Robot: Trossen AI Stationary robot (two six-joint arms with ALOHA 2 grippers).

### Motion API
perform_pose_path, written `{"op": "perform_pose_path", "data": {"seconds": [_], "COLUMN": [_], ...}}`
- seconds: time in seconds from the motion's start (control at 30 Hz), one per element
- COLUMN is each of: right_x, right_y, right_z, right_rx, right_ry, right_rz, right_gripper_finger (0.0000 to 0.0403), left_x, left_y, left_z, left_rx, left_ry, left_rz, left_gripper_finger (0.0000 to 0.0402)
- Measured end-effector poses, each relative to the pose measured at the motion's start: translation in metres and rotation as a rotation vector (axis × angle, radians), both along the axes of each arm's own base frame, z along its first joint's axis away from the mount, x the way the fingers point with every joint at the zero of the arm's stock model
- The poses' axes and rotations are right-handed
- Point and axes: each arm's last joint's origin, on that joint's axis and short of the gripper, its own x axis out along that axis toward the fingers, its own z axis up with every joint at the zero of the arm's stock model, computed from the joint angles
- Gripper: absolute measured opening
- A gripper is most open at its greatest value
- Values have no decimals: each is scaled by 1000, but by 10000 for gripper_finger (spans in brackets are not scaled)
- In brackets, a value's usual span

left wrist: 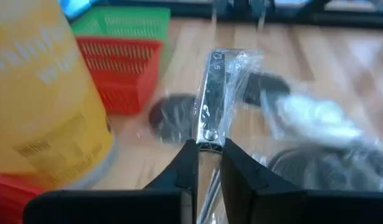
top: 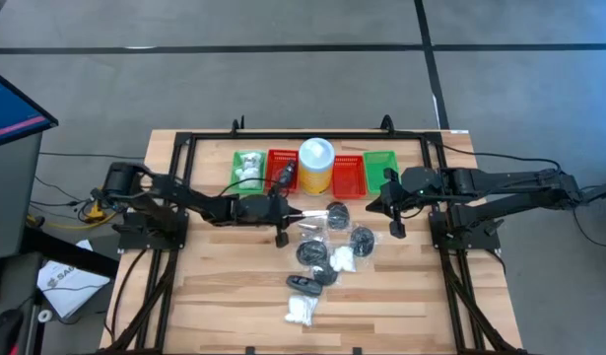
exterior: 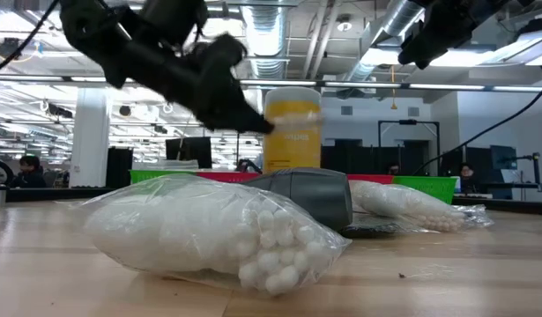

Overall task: Pick & Place Travel size toiletries
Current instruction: Put the silver nail cutter into the right red bin

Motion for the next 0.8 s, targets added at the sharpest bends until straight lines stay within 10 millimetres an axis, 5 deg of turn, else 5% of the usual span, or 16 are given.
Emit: {"op": "perform_pose_path", "data": {"seconds": [0.43,0.8], "right_x": [10,12], "right_y": [0,1], "right_z": [16,22], "right_rx": [-15,-63], "right_ry": [-195,-258], "right_rz": [11,4], "right_gripper_finger": [14,164], "left_x": [-9,-7], "left_y": [0,0], "left_z": [39,51], "left_rx": [-40,-47], "left_ry": [-168,-296], "left_rz": [30,27], "left_gripper_finger": [28,28]}}
